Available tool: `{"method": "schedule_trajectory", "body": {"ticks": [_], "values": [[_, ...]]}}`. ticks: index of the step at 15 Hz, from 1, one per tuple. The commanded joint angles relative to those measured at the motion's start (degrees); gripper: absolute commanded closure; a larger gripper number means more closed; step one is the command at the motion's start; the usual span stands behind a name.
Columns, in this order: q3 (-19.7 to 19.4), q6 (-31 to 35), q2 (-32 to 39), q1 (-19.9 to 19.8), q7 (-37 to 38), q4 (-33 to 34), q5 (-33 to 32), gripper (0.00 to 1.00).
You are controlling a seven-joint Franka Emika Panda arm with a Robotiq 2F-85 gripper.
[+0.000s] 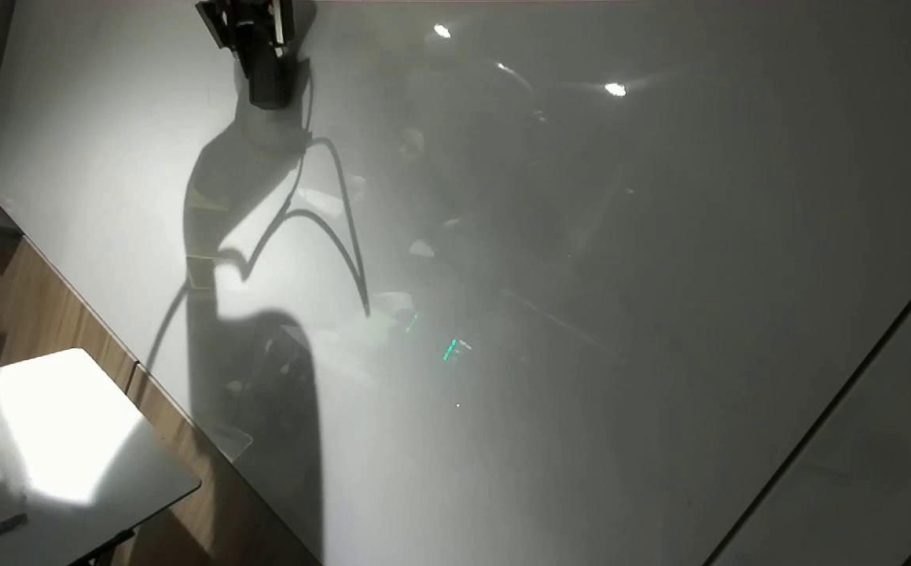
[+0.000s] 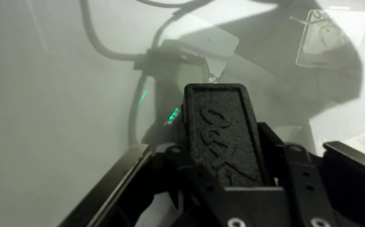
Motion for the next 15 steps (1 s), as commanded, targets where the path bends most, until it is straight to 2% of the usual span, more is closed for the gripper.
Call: {"method": "schedule_trajectory", "body": {"ticks": [1, 15], "values": [[0.23, -3.71, 5.29, 1.6, 1.33, 7.75, -2.78, 0.7], [1.23, -18.22, 17.65, 13.49, 3.08, 30.16, -8.15, 0.7]]}}
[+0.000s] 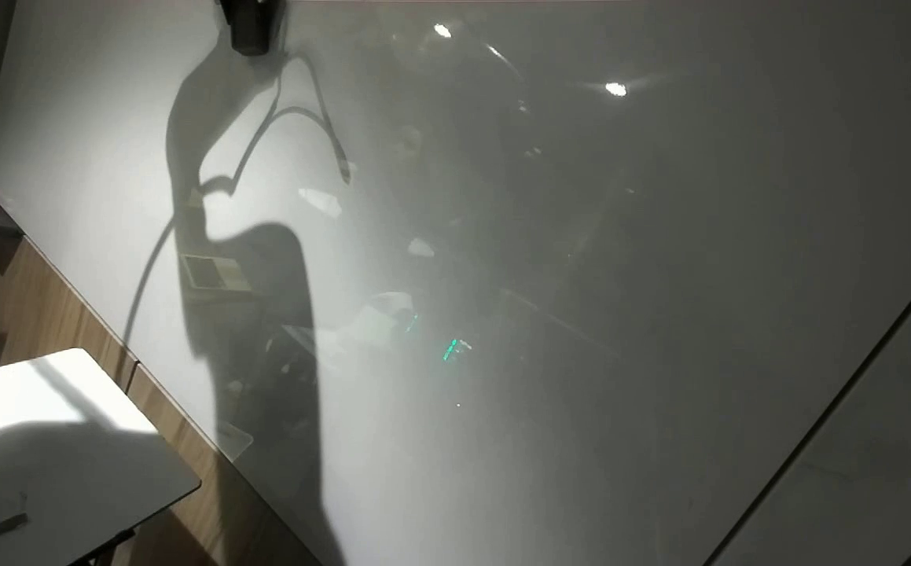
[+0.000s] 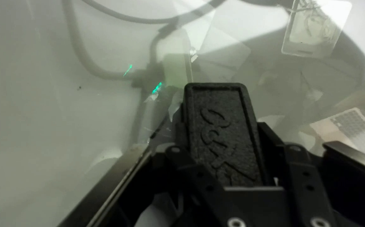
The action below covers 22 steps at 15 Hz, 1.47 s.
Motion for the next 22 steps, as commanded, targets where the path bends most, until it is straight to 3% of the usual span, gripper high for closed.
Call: {"method": "schedule_trajectory", "body": {"ticks": [1, 6, 15, 22], "values": [[0.01, -2.7, 4.81, 3.34, 0.62, 6.73, -2.61, 0.7], [-0.91, -2.37, 7.15, 6.3, 0.57, 7.35, -3.86, 0.7], [-6.03, -7.7, 9.0, 3.82, -2.74, 15.61, -5.39, 0.7], [-7.03, -13.15, 10.35, 4.65, -2.02, 20.76, -6.66, 0.7]]}}
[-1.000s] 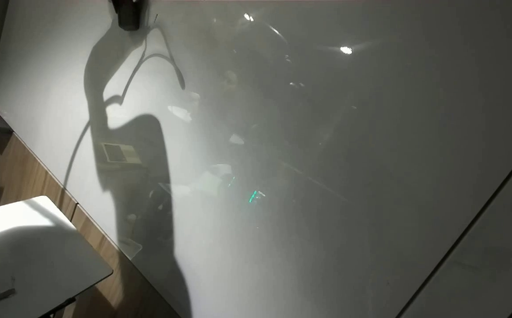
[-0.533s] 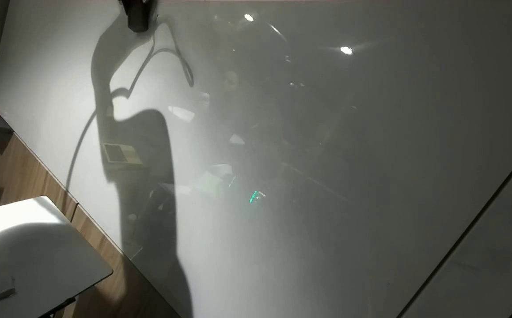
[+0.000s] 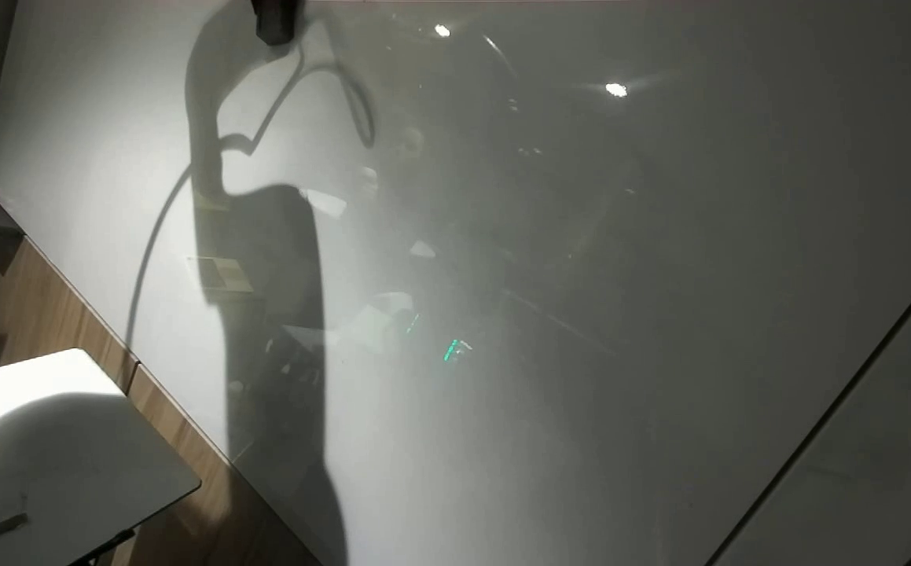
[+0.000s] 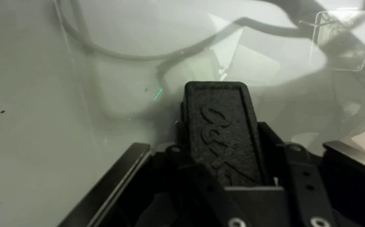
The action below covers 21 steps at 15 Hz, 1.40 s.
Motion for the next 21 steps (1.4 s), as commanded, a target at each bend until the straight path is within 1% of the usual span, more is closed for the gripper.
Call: {"method": "schedule_trajectory", "body": {"ticks": [1, 7, 9, 10, 14, 16, 17, 19, 21], "values": [[-1.7, 0.67, 4.27, -0.52, -2.45, 7.07, -4.34, 0.7], [-1.81, -1.87, 5.4, 0.08, -3.54, 9.89, -6.14, 0.7], [-0.78, -2.43, 5.27, 0.17, -2.97, 10.04, -5.71, 0.7], [-0.97, -3.12, 5.6, 1.24, -2.72, 10.77, -5.57, 0.7], [0.52, -4.75, 6.97, 4.43, -0.69, 12.25, -5.42, 0.7], [0.53, -4.78, 8.03, 5.94, -1.25, 13.56, -5.61, 0.7], [0.23, -0.47, 6.76, 4.38, -0.26, 7.67, -4.95, 0.7], [0.55, -0.27, 8.07, 5.82, 0.64, 7.59, -5.29, 0.7], [0.71, 0.37, 8.64, 6.28, 1.55, 6.5, -5.14, 0.7]]}}
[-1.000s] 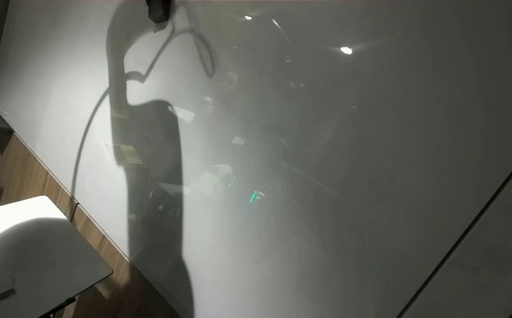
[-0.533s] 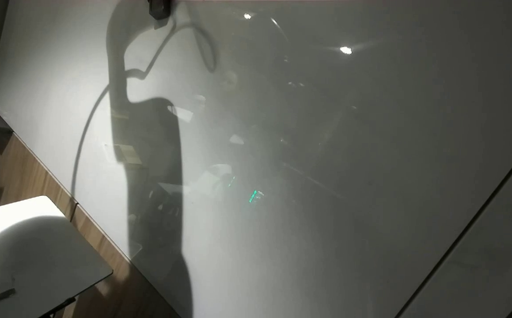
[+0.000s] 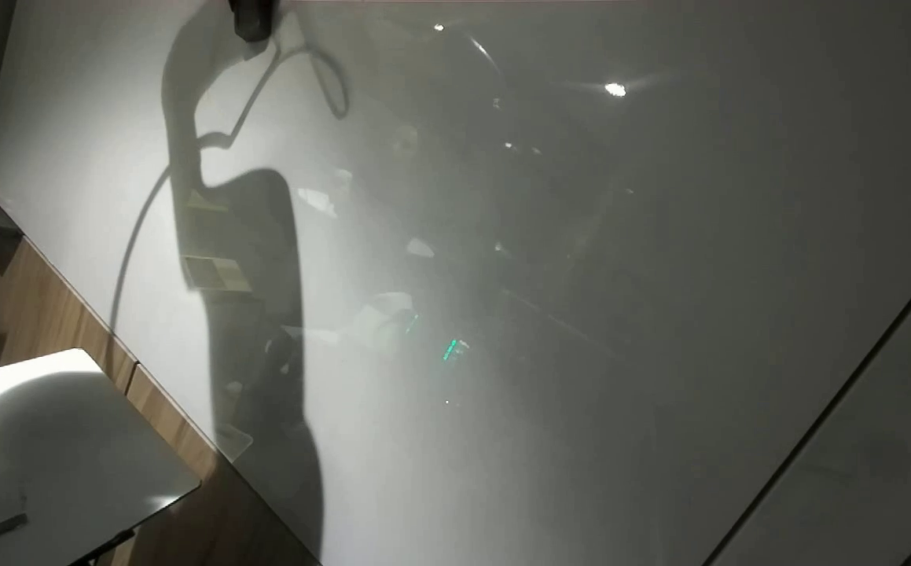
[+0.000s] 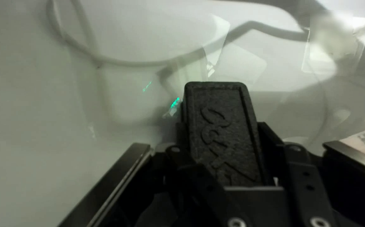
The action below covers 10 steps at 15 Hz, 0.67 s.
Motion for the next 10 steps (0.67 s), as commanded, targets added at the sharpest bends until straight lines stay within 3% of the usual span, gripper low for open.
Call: {"method": "schedule_trajectory", "body": {"ticks": [1, 10], "values": [[0.02, 4.0, 2.76, 0.44, 1.15, 0.06, -1.08, 0.7], [0.38, 5.56, 7.65, 4.3, 4.22, 1.23, -1.66, 0.7]]}}
